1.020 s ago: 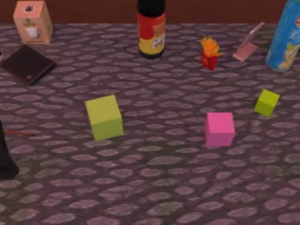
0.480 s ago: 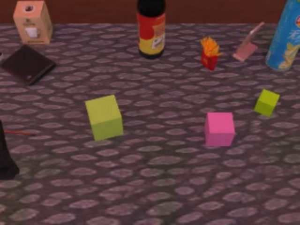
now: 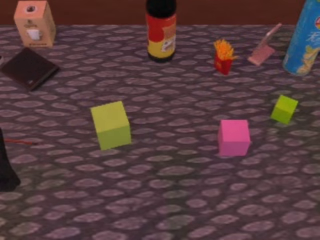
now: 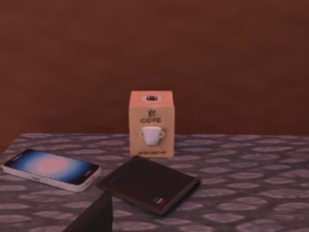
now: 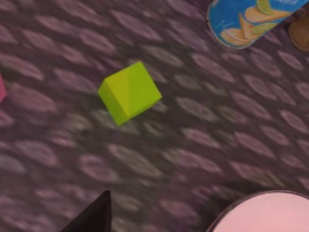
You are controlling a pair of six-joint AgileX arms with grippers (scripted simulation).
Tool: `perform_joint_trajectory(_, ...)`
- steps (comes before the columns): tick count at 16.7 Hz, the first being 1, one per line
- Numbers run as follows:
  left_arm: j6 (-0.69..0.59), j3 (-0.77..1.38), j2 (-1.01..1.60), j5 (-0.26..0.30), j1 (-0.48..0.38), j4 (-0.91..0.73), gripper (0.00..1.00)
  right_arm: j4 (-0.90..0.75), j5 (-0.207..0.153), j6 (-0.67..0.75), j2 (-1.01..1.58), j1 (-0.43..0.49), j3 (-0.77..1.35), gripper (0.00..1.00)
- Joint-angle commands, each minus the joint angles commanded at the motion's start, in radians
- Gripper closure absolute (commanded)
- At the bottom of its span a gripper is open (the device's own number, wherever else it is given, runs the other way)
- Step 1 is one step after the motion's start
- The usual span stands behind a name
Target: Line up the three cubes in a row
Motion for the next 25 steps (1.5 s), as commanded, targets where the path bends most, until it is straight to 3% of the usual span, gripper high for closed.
perform_joint_trajectory(6, 0.000, 0.000, 0.000, 0.000, 0.000, 0.000, 0.00, -0.325, 0.006, -0.230, 0.630, 0.033, 0.502, 0.00)
perform_joint_trajectory(12, 0.000, 0.000, 0.000, 0.000, 0.000, 0.000, 0.00, -0.522, 0.005, -0.380, 0.998, 0.055, 0.852, 0.00)
perform_joint_trajectory(21, 0.000, 0.000, 0.000, 0.000, 0.000, 0.000, 0.00, -0.551, 0.003, -0.409, 1.071, 0.054, 0.919, 0.00)
perform_joint_trajectory(25, 0.000, 0.000, 0.000, 0.000, 0.000, 0.000, 0.00, -0.433, 0.003, -0.409, 1.109, 0.058, 0.840, 0.00)
